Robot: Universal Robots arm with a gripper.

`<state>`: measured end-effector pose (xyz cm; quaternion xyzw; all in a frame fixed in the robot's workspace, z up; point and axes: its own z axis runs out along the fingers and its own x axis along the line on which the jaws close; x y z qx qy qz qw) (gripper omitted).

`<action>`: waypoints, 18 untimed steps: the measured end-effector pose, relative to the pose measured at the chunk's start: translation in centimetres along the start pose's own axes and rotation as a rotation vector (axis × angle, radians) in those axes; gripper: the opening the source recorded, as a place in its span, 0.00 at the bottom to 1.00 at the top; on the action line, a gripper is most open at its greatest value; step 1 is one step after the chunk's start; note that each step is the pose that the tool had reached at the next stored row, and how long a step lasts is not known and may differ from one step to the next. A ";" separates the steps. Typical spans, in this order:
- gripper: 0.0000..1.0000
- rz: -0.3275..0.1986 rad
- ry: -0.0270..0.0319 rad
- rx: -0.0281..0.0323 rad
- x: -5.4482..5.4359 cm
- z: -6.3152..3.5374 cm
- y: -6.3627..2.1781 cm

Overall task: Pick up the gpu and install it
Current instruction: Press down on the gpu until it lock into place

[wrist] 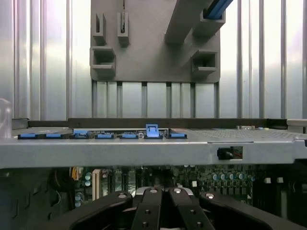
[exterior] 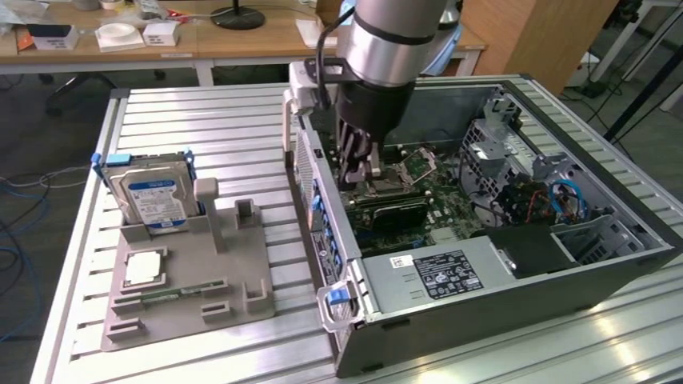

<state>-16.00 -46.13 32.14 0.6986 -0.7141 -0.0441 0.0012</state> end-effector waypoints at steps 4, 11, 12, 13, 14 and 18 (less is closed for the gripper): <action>0.11 0.000 0.0000 0.0001 -0.1 -1.79 0.12; 0.11 0.000 -0.0002 0.0004 -0.2 -3.02 0.19; 0.11 0.000 -0.0002 0.0003 -0.2 -3.02 0.19; 0.11 0.000 -0.0002 0.0003 -0.2 -3.02 0.19; 0.11 0.000 -0.0001 0.0003 -0.2 -3.02 0.19; 0.11 0.000 -0.0002 0.0003 -0.2 -3.02 0.20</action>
